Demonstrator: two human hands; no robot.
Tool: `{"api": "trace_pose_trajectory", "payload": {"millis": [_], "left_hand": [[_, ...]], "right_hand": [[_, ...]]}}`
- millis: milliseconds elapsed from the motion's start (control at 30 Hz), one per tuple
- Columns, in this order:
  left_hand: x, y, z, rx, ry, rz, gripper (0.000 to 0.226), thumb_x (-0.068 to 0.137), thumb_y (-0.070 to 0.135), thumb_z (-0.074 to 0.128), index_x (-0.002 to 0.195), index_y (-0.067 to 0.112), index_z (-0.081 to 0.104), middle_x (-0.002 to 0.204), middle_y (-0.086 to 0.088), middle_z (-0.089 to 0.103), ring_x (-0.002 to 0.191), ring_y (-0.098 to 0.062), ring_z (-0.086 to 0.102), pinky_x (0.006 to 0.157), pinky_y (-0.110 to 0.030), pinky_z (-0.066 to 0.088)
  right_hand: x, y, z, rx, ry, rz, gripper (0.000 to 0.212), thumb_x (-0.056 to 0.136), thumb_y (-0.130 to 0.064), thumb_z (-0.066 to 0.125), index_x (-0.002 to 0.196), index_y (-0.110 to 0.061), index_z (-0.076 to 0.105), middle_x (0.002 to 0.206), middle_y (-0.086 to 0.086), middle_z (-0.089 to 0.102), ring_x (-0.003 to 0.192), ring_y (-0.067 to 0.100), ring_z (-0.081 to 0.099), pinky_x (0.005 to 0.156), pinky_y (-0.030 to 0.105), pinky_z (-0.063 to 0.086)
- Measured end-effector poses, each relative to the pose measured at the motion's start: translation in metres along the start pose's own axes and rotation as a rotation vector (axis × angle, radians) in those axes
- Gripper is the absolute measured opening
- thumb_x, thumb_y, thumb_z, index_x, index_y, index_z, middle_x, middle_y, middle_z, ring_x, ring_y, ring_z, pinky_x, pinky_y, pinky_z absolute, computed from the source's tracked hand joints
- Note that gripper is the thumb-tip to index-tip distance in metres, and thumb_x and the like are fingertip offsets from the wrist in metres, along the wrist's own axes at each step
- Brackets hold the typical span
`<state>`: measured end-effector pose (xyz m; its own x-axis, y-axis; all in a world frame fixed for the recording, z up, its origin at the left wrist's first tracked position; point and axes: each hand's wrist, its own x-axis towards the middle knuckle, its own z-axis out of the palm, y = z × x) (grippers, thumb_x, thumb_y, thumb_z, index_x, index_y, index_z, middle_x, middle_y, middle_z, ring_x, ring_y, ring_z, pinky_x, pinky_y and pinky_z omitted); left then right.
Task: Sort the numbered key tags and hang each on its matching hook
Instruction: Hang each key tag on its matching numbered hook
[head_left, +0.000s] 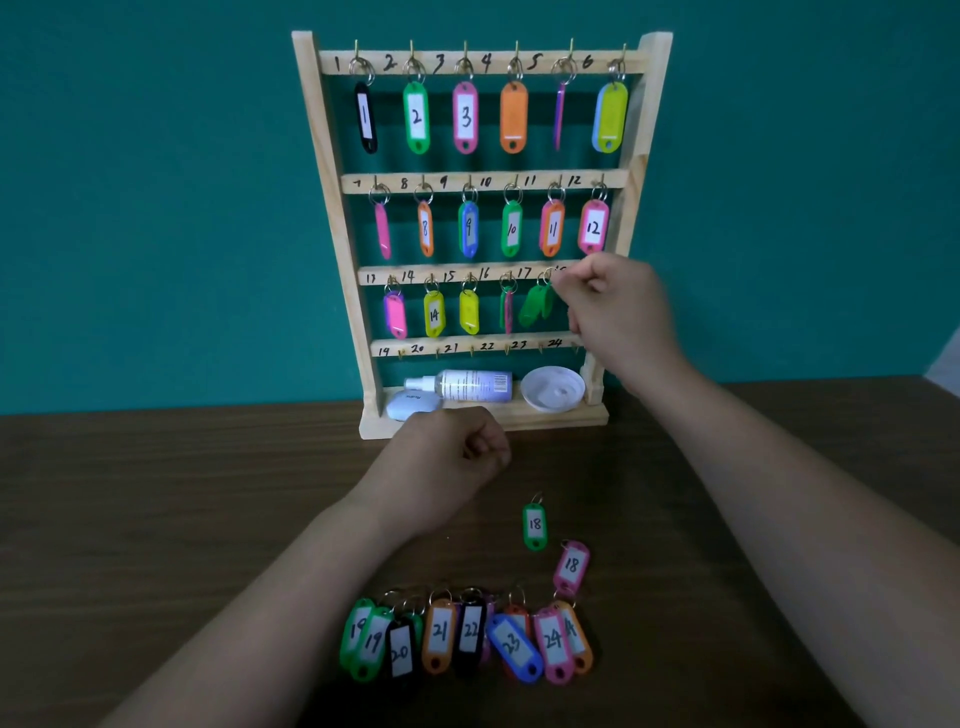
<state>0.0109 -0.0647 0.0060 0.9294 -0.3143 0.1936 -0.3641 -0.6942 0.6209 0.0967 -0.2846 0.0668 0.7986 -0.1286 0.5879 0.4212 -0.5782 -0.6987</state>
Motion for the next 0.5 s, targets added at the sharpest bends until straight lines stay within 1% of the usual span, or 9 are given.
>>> {"api": "trace_pose_trajectory", "payload": {"millis": [67,133,200,267,300,333,367,433,500], "left_hand": [[0.000,-0.001,0.002,0.013,-0.023,-0.005,0.003,0.096,0.026,0.073,0.097,0.026,0.077,0.093,0.010,0.074,0.091,-0.004,0.065,0.082,-0.023,0.054],[0.000,-0.001,0.004,0.019,-0.036,-0.004,0.003,0.096,0.026,0.074,0.096,0.026,0.076,0.092,0.010,0.074,0.090,-0.003,0.065,0.083,-0.024,0.054],[-0.001,-0.001,0.006,0.018,-0.053,-0.007,0.003,0.095,0.025,0.075,0.096,0.027,0.076,0.092,0.012,0.073,0.090,-0.001,0.065,0.083,-0.022,0.053],[-0.001,-0.002,0.007,0.015,-0.086,-0.017,0.005,0.094,0.025,0.076,0.096,0.030,0.076,0.093,0.014,0.073,0.091,0.000,0.064,0.083,-0.020,0.053],[-0.001,-0.003,0.008,0.018,-0.103,-0.022,0.007,0.094,0.025,0.076,0.097,0.031,0.076,0.094,0.015,0.072,0.092,0.000,0.064,0.083,-0.020,0.053],[-0.001,-0.004,0.009,0.022,-0.116,-0.023,0.009,0.093,0.024,0.077,0.098,0.031,0.076,0.094,0.015,0.072,0.092,0.000,0.065,0.082,-0.019,0.053],[-0.001,-0.004,0.011,0.025,-0.124,-0.021,0.010,0.094,0.024,0.077,0.099,0.032,0.076,0.095,0.015,0.072,0.092,0.000,0.065,0.082,-0.019,0.053],[-0.001,-0.004,0.014,0.035,-0.124,-0.017,0.011,0.094,0.024,0.076,0.101,0.032,0.076,0.095,0.015,0.072,0.092,0.000,0.065,0.082,-0.020,0.053],[0.000,-0.004,0.018,0.049,-0.124,-0.013,0.007,0.093,0.029,0.077,0.099,0.033,0.076,0.094,0.015,0.073,0.090,0.000,0.066,0.083,-0.023,0.055]], "right_hand": [[-0.005,0.003,0.000,-0.002,0.010,-0.010,0.022,0.103,-0.032,0.068,0.090,-0.017,0.076,0.064,-0.009,0.068,0.066,0.011,0.069,0.068,0.038,0.061],[-0.012,0.008,-0.001,-0.007,0.003,0.007,0.020,0.102,-0.033,0.067,0.090,-0.019,0.074,0.067,-0.010,0.068,0.070,0.013,0.069,0.069,0.037,0.058],[-0.021,0.015,-0.003,0.002,-0.025,0.035,0.019,0.103,-0.033,0.067,0.089,-0.022,0.071,0.068,-0.013,0.068,0.066,0.012,0.067,0.063,0.032,0.053],[-0.033,0.023,-0.005,0.020,-0.083,0.042,0.017,0.103,-0.033,0.066,0.089,-0.023,0.069,0.068,-0.013,0.068,0.057,0.006,0.063,0.057,0.023,0.047],[-0.040,0.027,-0.006,0.031,-0.127,0.046,0.016,0.103,-0.033,0.067,0.089,-0.025,0.069,0.068,-0.012,0.068,0.055,0.005,0.062,0.056,0.019,0.046],[-0.047,0.032,-0.008,0.041,-0.184,0.059,0.015,0.103,-0.033,0.068,0.089,-0.027,0.070,0.069,-0.010,0.069,0.054,0.004,0.062,0.056,0.019,0.046],[-0.054,0.037,-0.009,0.047,-0.256,0.075,0.015,0.103,-0.034,0.068,0.089,-0.029,0.070,0.070,-0.007,0.071,0.055,0.003,0.062,0.058,0.022,0.048],[-0.066,0.045,-0.014,0.038,-0.440,0.101,0.012,0.102,-0.037,0.070,0.091,-0.034,0.072,0.073,-0.002,0.072,0.056,0.004,0.062,0.058,0.026,0.051],[-0.075,0.052,-0.019,0.044,-0.629,0.137,0.009,0.100,-0.039,0.073,0.092,-0.036,0.073,0.076,-0.001,0.074,0.057,0.007,0.063,0.057,0.023,0.052]]}}
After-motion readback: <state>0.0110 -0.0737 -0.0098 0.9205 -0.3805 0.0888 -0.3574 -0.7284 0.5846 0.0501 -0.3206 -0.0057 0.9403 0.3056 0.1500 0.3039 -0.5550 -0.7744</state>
